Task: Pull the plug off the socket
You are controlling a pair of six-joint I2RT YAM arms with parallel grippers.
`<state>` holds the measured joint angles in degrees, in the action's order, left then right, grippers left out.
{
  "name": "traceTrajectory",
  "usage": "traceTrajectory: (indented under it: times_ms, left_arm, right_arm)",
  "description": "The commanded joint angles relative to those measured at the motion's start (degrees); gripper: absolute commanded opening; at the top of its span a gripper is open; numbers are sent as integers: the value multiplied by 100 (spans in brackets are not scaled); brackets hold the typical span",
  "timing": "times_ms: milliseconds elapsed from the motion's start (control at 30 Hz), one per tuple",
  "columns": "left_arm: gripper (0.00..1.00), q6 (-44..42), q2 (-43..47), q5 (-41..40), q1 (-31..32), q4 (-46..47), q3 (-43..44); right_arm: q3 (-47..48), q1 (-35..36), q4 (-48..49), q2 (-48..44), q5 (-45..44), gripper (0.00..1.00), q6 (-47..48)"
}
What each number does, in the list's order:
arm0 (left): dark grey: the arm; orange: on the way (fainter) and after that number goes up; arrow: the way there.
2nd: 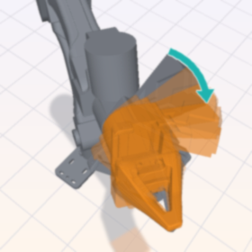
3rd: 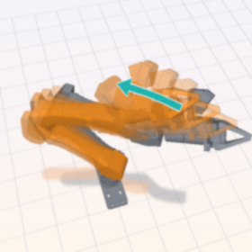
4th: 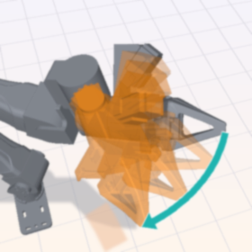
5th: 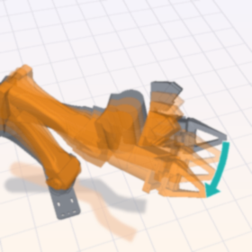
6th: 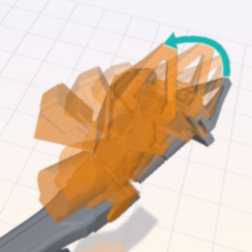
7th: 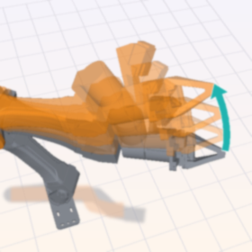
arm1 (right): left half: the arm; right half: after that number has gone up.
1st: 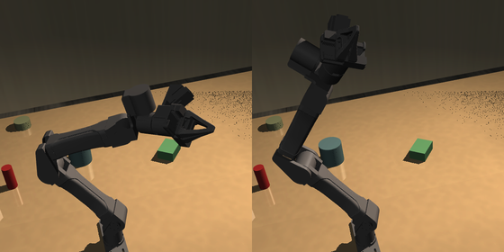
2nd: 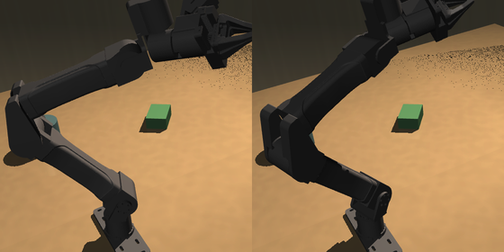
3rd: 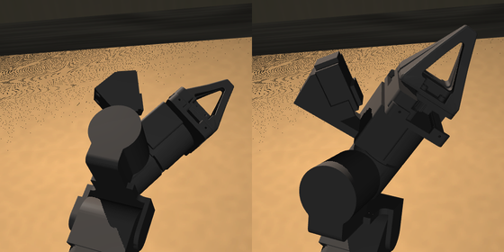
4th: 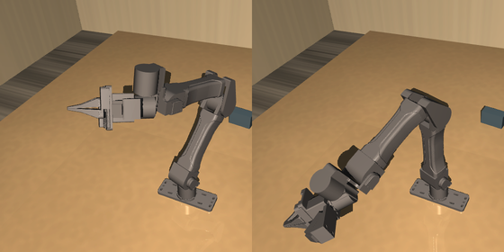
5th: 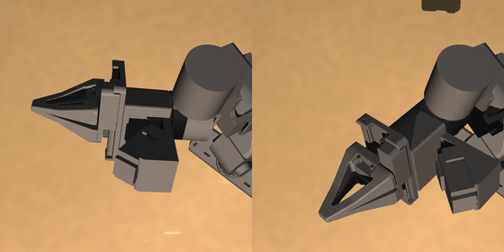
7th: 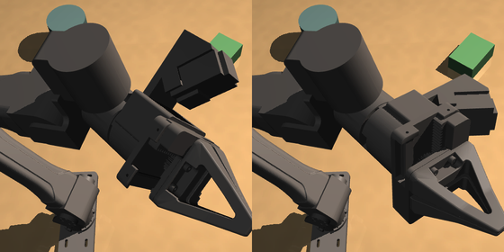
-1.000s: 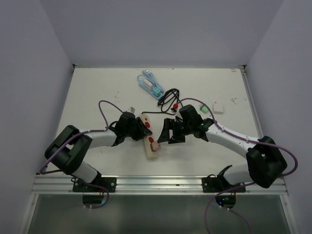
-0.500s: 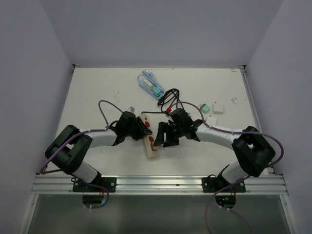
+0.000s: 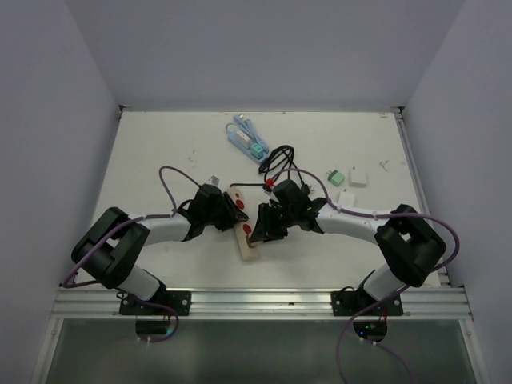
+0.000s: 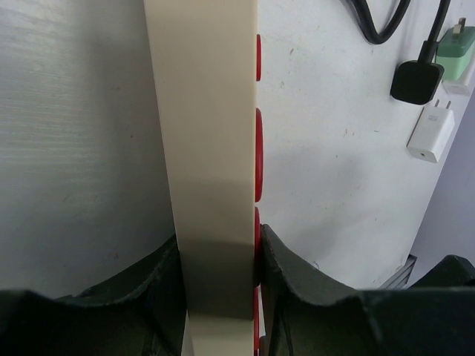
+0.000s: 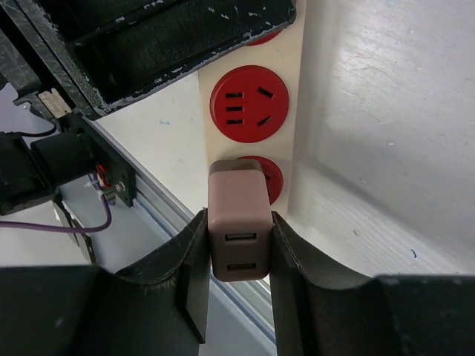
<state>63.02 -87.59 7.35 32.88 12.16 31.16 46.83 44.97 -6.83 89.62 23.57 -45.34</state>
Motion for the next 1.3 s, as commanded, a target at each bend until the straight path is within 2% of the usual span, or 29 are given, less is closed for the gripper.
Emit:
traceTrajectory:
  times_ms: [0, 33, 100, 233, 433, 667, 767, 900, 967, 1167, 1200, 1267]
  left_arm:
    - [43, -106, 206, -437, -19, -724, -285]
    - [55, -124, 268, -428, -10, -759, -312]
    - [69, -141, 435, -384, -19, -829, -399]
    - [77, -176, 647, -183, -10, -926, -514]
    - [76, -212, 656, 344, 7, -804, -663]
    - [71, -1, 375, 530, 236, -417, -708]
    - [65, 87, 269, 565, 245, -277, -769]
    - [49, 131, 164, 521, 254, -223, -760]
    - [44, 131, 155, 495, 254, -241, -734]
    - [17, 140, 163, 469, 254, -249, -751]
    - [8, 149, 172, 451, 254, -258, -751]
    - [0, 158, 216, 425, 245, -311, -752]
  right_arm:
    - [221, -6, -108, -24, -222, 0, 262]
    - [256, -6, -143, 2, -230, 0, 298]
    - [292, -6, -204, 11, -195, 0, 394]
    - [432, -6, -301, 55, -204, 0, 526]
    - [643, -15, -407, 213, 24, 0, 755]
    - [643, -58, -170, 336, 253, 0, 641]
    - [626, -102, -152, 345, 323, 0, 649]
    - [573, -138, -56, 380, 402, 0, 606]
    - [547, -155, -11, 380, 438, 0, 562]
    - [424, -225, 120, 372, 534, 0, 535]
    - [380, -234, 138, 372, 543, 0, 518]
    - [345, -261, 173, 363, 552, 0, 491]
